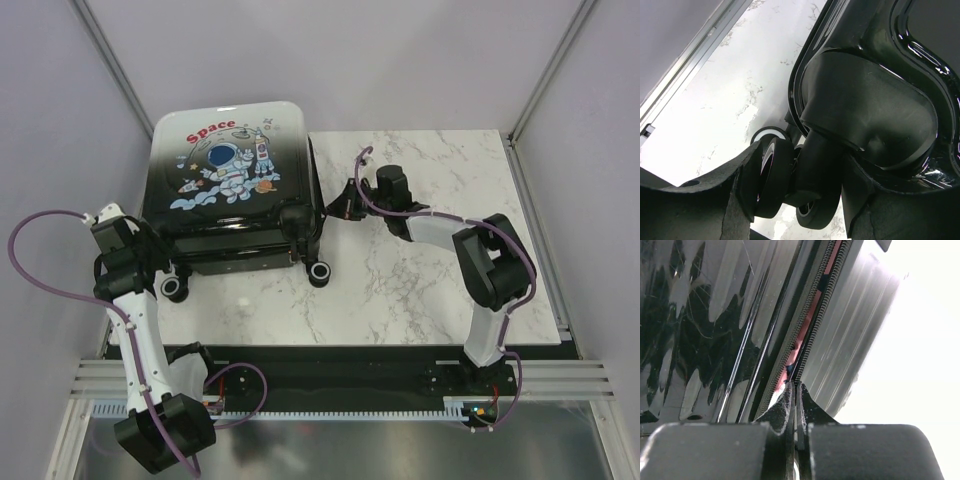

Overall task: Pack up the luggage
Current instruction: Zip the luggage at the center of the board.

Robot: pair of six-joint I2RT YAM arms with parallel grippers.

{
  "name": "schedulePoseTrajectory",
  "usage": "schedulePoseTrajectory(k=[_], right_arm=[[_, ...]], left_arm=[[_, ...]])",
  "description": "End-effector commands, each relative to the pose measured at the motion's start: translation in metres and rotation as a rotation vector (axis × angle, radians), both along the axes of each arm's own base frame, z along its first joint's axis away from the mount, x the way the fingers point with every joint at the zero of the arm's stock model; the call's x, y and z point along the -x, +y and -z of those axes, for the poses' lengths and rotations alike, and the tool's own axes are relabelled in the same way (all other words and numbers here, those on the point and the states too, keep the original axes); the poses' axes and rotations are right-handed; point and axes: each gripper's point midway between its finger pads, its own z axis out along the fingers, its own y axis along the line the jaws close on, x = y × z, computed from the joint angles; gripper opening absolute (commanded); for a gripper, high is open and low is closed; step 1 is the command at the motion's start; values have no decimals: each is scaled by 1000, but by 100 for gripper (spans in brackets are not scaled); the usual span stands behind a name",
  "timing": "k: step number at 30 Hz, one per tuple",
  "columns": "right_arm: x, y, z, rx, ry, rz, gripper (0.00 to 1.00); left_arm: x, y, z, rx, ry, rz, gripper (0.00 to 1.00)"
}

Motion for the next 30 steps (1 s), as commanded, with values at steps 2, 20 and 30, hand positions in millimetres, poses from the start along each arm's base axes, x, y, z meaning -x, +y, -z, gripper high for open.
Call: schedulePoseTrajectory(k=[2, 20, 30], right_arm=[[37, -8, -3, 7, 50, -78, 0], [137, -10, -9, 18, 130, -201, 0], [202, 11, -36, 20, 121, -331, 0]], left_arm=[[26, 53, 2, -96, 62, -310, 2], [24, 52, 4, -99, 55, -291, 2], [15, 58, 2, -121, 14, -287, 2]])
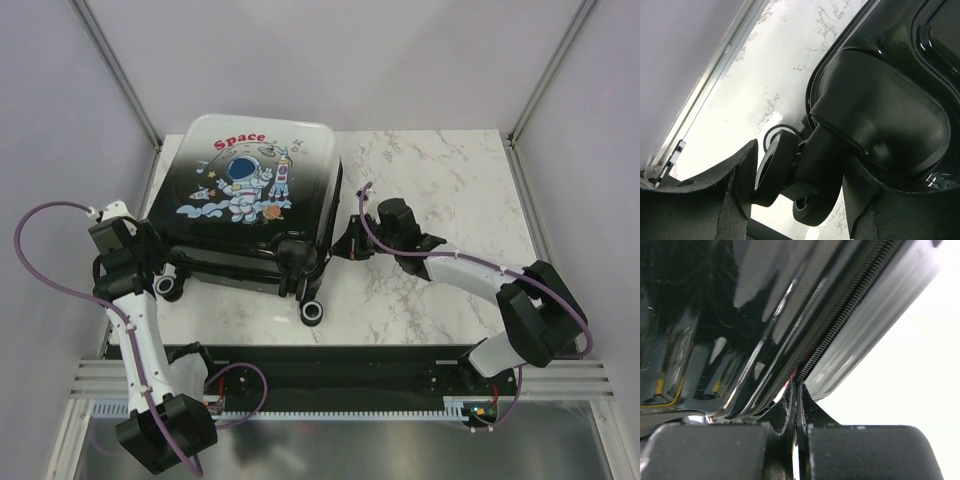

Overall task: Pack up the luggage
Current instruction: Zip the luggage at the center of the board.

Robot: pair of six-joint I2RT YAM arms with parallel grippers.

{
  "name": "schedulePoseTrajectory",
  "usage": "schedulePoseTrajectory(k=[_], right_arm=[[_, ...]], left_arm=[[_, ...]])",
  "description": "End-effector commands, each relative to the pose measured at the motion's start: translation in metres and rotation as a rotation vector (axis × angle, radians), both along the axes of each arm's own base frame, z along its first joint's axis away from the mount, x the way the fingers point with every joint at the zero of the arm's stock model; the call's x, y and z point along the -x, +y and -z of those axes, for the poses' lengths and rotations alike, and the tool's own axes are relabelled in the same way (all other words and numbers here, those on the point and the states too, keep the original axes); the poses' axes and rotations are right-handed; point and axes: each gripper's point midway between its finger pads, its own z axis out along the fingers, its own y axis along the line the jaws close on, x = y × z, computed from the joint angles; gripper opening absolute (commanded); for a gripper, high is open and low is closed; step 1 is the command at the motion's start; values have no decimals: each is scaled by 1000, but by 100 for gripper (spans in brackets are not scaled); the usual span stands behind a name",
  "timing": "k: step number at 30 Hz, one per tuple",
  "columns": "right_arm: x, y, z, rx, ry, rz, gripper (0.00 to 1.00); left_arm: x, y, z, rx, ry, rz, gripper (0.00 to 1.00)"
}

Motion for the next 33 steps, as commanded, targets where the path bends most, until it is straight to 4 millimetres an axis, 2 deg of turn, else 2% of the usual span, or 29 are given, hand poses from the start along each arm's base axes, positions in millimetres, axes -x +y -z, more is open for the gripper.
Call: schedulePoseTrajectory(k=[1, 5, 9, 12, 13, 14, 15, 16, 17, 18, 19, 20, 22, 24, 28, 31, 33], right_arm=[[88, 23, -29, -79, 94, -293, 0], [111, 31, -32, -61, 80, -333, 0], [123, 35, -31, -44, 80, -344, 0], [132, 42, -29, -31, 78, -353, 0], [134, 45, -28, -25, 78, -353, 0], [139, 49, -28, -23, 77, -365, 0], [140, 52, -29, -22, 71, -363, 0], [139, 55, -30, -21, 64, -356, 0], [140, 62, -33, -22, 59, -362, 0], [140, 65, -34, -22, 55, -363, 0], [138, 69, -31, -14, 59, -358, 0], [136, 76, -38, -23, 43, -362, 0], [133, 82, -33, -12, 54, -362, 0], [132, 89, -36, -16, 49, -371, 0], [134, 97, -30, 2, 55, -392, 0], [136, 101, -29, 5, 55, -406, 0], [136, 101, -28, 11, 58, -410, 0]], left_arm=[[9, 50, 5, -10, -58, -375, 2], [-5, 50, 6, -13, -114, -333, 2], [-23, 44, 3, -11, -171, -240, 3], [-29, 44, -11, -24, -218, -225, 30], [-29, 45, -17, -28, -231, -230, 44], [-27, 45, -23, -26, -244, -243, 48], [-26, 46, -36, -36, -271, -254, 50], [-23, 46, -43, -35, -282, -269, 68], [-15, 42, -41, -4, -266, -301, 71], [-7, 42, -61, -19, -310, -329, 77], [1, 41, -71, -20, -328, -356, 87], [14, 37, -72, 8, -323, -405, 88], [39, 33, -103, -42, -428, -455, 92], [51, 24, -116, -70, -443, -423, 93], [66, -3, -119, -26, -394, -327, 91], [81, -35, -128, 10, -407, -214, 89], [76, -81, -139, 74, -446, 49, 89]])
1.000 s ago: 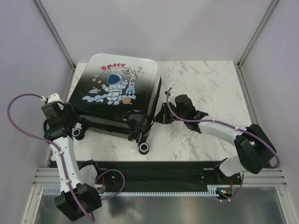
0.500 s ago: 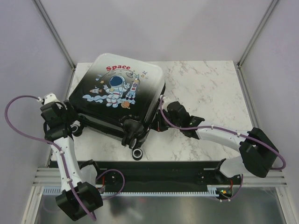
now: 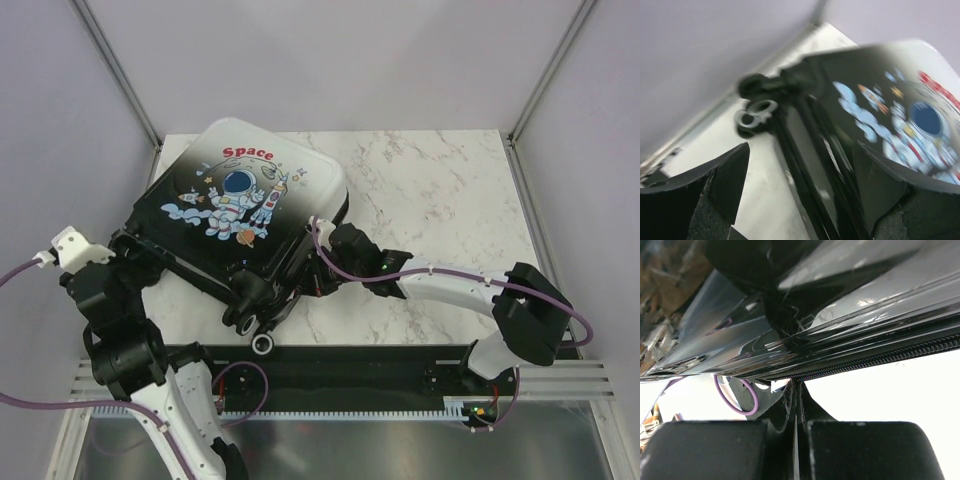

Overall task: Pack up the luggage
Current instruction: Zip the luggage at the center of the board.

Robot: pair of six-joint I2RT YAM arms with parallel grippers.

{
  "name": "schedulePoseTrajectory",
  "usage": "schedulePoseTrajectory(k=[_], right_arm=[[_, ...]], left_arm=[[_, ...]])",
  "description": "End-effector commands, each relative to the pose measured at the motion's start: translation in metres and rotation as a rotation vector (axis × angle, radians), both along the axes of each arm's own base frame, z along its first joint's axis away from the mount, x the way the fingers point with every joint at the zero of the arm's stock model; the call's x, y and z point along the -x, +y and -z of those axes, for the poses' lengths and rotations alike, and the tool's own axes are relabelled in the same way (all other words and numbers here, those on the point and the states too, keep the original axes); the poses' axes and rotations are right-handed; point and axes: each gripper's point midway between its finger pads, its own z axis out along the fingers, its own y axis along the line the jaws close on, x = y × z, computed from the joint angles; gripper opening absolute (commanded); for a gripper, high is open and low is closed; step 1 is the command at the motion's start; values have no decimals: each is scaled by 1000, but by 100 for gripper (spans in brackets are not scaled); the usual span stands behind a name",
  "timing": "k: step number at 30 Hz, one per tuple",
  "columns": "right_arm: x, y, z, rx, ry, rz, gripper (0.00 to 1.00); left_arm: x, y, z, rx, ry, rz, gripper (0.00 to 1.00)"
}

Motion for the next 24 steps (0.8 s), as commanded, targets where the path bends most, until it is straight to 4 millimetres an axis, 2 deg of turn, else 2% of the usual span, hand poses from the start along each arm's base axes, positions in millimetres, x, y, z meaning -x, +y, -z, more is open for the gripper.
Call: schedulePoseTrajectory(k=[1, 2, 3, 4, 6, 7, 10, 13, 16, 19, 22, 23, 24], right_arm=[[30, 23, -29, -95, 42, -162, 0], [30, 22, -28, -89, 41, -164, 0], [30, 22, -28, -87, 43, -163, 0], [30, 21, -27, -83, 43, -163, 0], [30, 20, -27, -78, 38, -162, 0], [31, 19, -27, -79, 37, -162, 0], [32, 16, -26, -75, 31, -161, 0], [32, 15, -22, -67, 30, -164, 0], [32, 17, -19, -62, 34, -169, 0], [33, 16, -13, -37, 51, -169, 0], [33, 17, -8, -30, 64, -173, 0], [34, 17, -7, -27, 69, -178, 0], [34, 17, -8, -30, 67, -178, 0]], left_arm=[[3, -77, 6, 61, 26, 399, 88], [8, -96, 3, 69, 6, 485, 88], [14, -123, 5, 111, 1, 624, 87], [23, -139, 15, 148, 34, 694, 86], [42, -165, 21, 186, 36, 807, 86], [52, -173, 30, 214, 67, 829, 84], [75, -185, 38, 219, 95, 853, 82], [84, -187, 45, 210, 102, 835, 79], [84, -182, 54, 200, 115, 802, 77], [69, -167, 56, 177, 109, 740, 74], [42, -141, 41, 88, 82, 686, 75], [29, -126, 36, 67, 101, 647, 75], [18, -116, 21, 0, 68, 636, 76]])
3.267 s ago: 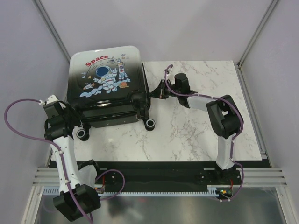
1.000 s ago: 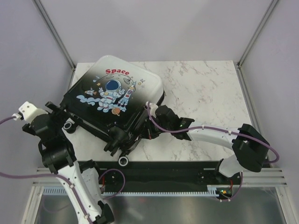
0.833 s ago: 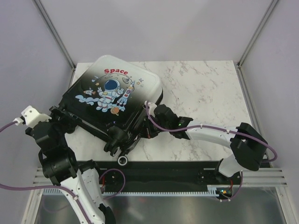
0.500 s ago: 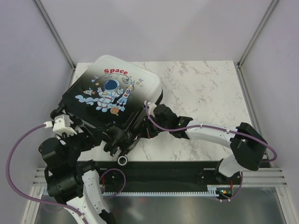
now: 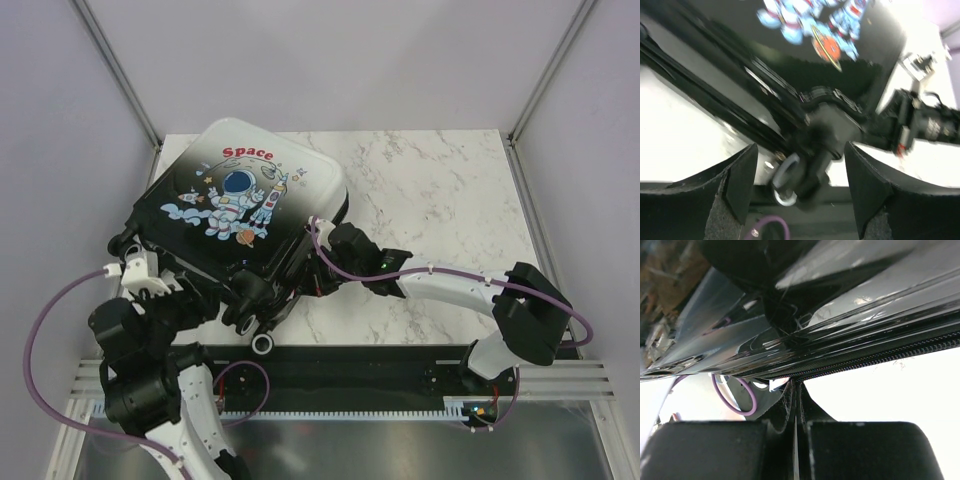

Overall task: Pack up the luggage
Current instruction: Zip the luggage at the center of the board.

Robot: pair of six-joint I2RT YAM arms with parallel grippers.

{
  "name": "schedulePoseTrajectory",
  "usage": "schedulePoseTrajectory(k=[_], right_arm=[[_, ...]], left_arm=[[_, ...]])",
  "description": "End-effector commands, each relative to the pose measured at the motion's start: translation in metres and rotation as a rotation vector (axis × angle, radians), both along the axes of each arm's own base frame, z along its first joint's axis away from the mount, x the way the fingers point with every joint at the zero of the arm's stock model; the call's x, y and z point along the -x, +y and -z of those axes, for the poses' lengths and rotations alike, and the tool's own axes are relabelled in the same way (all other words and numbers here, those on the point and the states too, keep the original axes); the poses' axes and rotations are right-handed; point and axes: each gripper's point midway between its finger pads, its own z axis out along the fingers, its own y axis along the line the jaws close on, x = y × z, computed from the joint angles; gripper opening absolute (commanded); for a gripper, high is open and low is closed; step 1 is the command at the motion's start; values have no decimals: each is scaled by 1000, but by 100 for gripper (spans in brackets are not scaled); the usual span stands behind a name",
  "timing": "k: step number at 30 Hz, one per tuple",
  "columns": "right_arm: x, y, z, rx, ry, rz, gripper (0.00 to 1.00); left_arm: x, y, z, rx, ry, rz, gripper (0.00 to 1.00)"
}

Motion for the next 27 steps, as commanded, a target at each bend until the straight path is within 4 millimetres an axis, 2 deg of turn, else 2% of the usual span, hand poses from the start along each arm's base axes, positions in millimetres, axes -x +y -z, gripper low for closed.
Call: schedulePoseTrajectory(k=[1, 3, 5, 7, 8, 10, 12, 16, 17, 19, 22, 25, 27], right_arm=[[34, 17, -7, -45, 71, -169, 0], [35, 18, -7, -44, 73, -174, 0], [34, 18, -6, -39, 72, -176, 0], [31, 18, -4, -28, 70, -168, 0], [30, 16, 1, -7, 79, -164, 0], [25, 16, 1, -1, 82, -154, 0], [20, 16, 6, 8, 83, -154, 0], [-2, 11, 5, 2, 92, -128, 0], [-5, 10, 4, 2, 89, -126, 0], [-11, 5, 3, 8, 77, -121, 0], [-13, 0, 6, 14, 81, -118, 0], [-13, -1, 8, 16, 86, -119, 0], [-13, 0, 10, 19, 91, -119, 0]], left_arm=[[-44, 45, -38, -194, -102, -62, 77], [-64, 59, -48, -252, -102, -43, 77], [-74, 54, -58, -250, -92, 26, 77], [-69, 51, -56, -278, -69, 58, 77], [-66, 56, -49, -289, -37, 30, 77], [-60, 54, -29, -259, 6, 26, 76], [-60, 55, -29, -222, 0, -19, 76], [-74, 58, 30, -40, 169, -72, 72], [-73, 71, 36, -59, 190, -150, 72], [-72, 78, 50, -59, 230, -192, 70], [-76, 76, 67, -45, 280, -161, 74], [-75, 74, 74, -31, 291, -155, 75], [-78, 71, 72, -15, 285, -144, 76]])
